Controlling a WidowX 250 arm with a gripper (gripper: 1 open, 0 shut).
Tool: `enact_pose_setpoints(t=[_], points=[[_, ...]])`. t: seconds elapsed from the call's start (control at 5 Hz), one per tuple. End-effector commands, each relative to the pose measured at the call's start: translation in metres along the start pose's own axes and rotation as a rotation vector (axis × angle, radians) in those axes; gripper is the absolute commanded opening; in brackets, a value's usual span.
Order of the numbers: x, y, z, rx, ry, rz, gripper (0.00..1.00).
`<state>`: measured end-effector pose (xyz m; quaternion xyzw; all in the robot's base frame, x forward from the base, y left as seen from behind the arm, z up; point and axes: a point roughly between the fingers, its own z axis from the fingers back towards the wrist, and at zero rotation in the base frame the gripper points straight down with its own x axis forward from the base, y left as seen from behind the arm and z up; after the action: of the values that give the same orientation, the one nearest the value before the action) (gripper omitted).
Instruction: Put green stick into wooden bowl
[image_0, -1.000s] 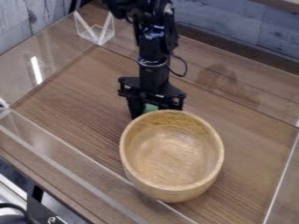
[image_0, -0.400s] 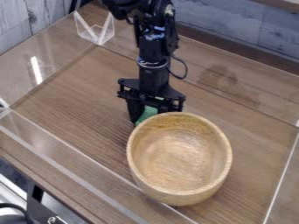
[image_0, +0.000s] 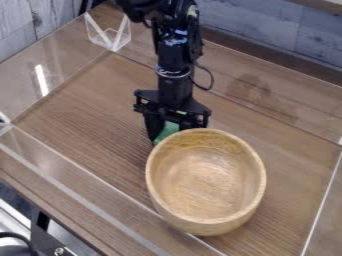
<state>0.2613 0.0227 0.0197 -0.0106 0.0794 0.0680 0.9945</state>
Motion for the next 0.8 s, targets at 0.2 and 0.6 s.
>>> enact_pose_setpoints(t=[0.2,0.6], points=[[0.0,0.007,0.0091,0.002,-0.019,-0.016,0.0],[-0.0014,0.0122,0.0078,0.001,-0.008,-0.016,0.0]])
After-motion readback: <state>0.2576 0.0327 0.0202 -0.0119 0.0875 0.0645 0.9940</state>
